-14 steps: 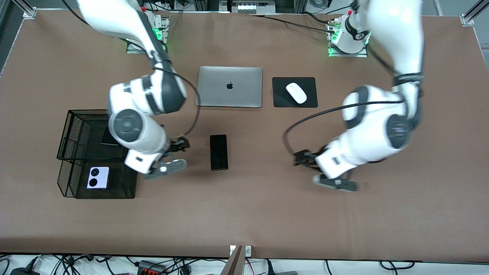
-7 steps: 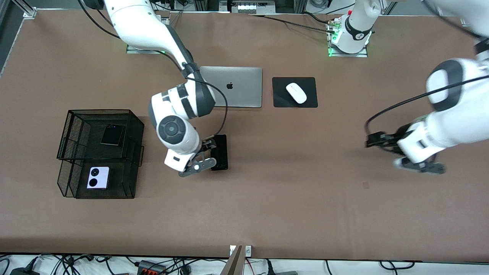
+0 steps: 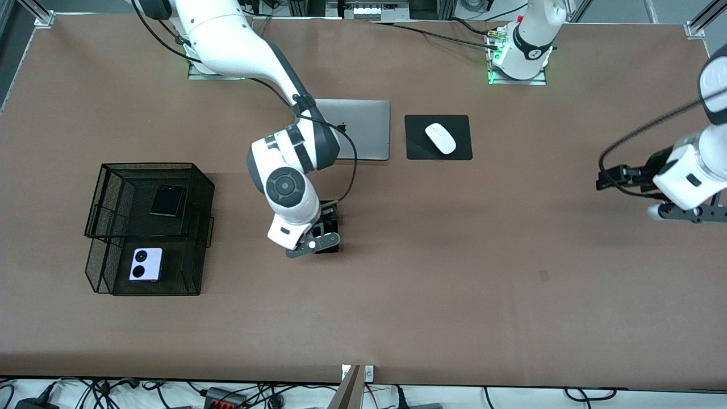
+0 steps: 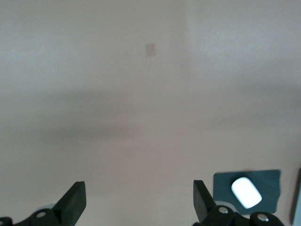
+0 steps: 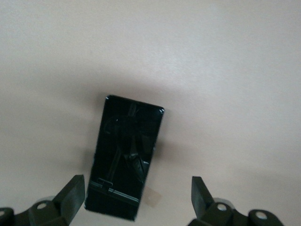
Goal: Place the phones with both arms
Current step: 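Grasp the slab phone with the right gripper while the left gripper withdraws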
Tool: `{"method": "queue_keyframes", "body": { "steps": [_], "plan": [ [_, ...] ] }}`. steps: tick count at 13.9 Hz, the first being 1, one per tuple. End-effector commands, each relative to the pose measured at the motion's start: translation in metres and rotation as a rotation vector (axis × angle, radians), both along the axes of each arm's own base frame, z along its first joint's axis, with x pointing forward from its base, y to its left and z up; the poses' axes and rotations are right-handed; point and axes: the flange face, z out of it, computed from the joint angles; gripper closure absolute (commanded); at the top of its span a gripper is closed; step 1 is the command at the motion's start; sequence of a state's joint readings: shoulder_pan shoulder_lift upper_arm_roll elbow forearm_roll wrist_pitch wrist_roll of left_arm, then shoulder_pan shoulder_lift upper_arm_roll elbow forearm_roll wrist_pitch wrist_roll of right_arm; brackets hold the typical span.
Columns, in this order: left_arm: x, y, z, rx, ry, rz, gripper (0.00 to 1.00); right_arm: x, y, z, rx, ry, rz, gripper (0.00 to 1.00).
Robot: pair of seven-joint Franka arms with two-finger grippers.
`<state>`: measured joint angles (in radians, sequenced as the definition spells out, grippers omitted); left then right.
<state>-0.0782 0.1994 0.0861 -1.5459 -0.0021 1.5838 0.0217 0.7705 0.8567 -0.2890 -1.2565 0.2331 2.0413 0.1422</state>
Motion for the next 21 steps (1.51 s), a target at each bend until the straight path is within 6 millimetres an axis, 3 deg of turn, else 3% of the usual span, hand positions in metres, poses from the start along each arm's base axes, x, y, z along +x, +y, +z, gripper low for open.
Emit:
{"method": "queue_keyframes", "body": {
  "steps": [1, 4, 7, 9, 10, 14, 16, 18, 21],
  "plan": [
    [-0.016, -0.012, 0.007, 0.057, 0.022, 0.051, 0.00, -0.010, 0.018, -0.008, 0.006, -0.009, -0.030, 0.00],
    [-0.004, -0.016, 0.006, 0.058, -0.070, 0.056, 0.00, -0.014, 0.023, -0.014, 0.005, -0.002, -0.032, 0.00],
    [0.000, -0.015, -0.002, 0.050, -0.128, 0.037, 0.00, -0.023, 0.037, -0.035, -0.006, -0.008, -0.075, 0.00],
    [0.003, 0.001, 0.003, 0.050, -0.148, 0.050, 0.00, -0.025, 0.043, -0.050, 0.006, -0.040, -0.100, 0.00],
    [0.003, 0.014, 0.002, 0.049, -0.152, 0.075, 0.00, -0.025, 0.043, -0.056, 0.003, -0.039, -0.107, 0.00],
    [0.001, 0.023, 0.012, 0.060, -0.157, 0.091, 0.00, -0.019, 0.034, -0.049, -0.003, -0.037, -0.099, 0.00],
    [0.001, 0.015, 0.031, 0.052, -0.137, 0.096, 0.00, -0.019, 0.032, -0.050, -0.007, -0.038, -0.090, 0.00],
    [-0.002, 0.007, 0.034, 0.050, -0.109, 0.085, 0.00, -0.021, 0.030, -0.058, -0.017, -0.027, -0.091, 0.00],
    [-0.002, 0.012, 0.032, 0.046, -0.105, 0.080, 0.00, -0.025, 0.022, -0.070, -0.030, 0.000, -0.117, 0.00]
  ]
}}
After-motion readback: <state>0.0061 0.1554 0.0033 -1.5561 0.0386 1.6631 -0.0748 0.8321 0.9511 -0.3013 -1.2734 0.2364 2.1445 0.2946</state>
